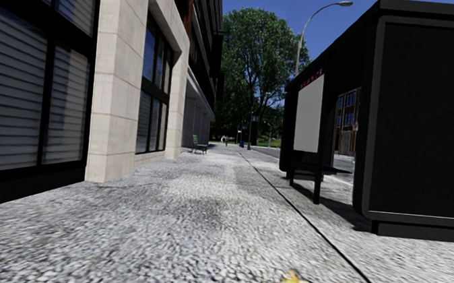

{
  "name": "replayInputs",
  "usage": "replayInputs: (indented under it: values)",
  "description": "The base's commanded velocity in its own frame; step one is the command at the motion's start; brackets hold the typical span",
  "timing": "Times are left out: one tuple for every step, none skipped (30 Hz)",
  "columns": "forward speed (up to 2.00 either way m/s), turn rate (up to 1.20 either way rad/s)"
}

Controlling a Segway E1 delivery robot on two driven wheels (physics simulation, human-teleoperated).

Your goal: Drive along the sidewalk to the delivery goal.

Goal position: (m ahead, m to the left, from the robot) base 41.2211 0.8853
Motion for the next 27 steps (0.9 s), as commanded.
replayInputs:
  values:
    - [2.00,0.00]
    - [2.00,0.00]
    - [2.00,0.00]
    - [2.00,0.00]
    - [2.00,0.00]
    - [2.00,0.00]
    - [2.00,0.00]
    - [2.00,0.00]
    - [2.00,0.00]
    - [2.00,0.00]
    - [2.00,0.00]
    - [2.00,0.00]
    - [2.00,0.00]
    - [2.00,0.00]
    - [2.00,0.00]
    - [2.00,0.00]
    - [2.00,0.00]
    - [2.00,0.00]
    - [2.00,0.00]
    - [2.00,0.00]
    - [2.00,0.00]
    - [2.00,0.00]
    - [2.00,0.00]
    - [2.00,0.00]
    - [2.00,0.00]
    - [2.00,0.00]
    - [2.00,0.00]
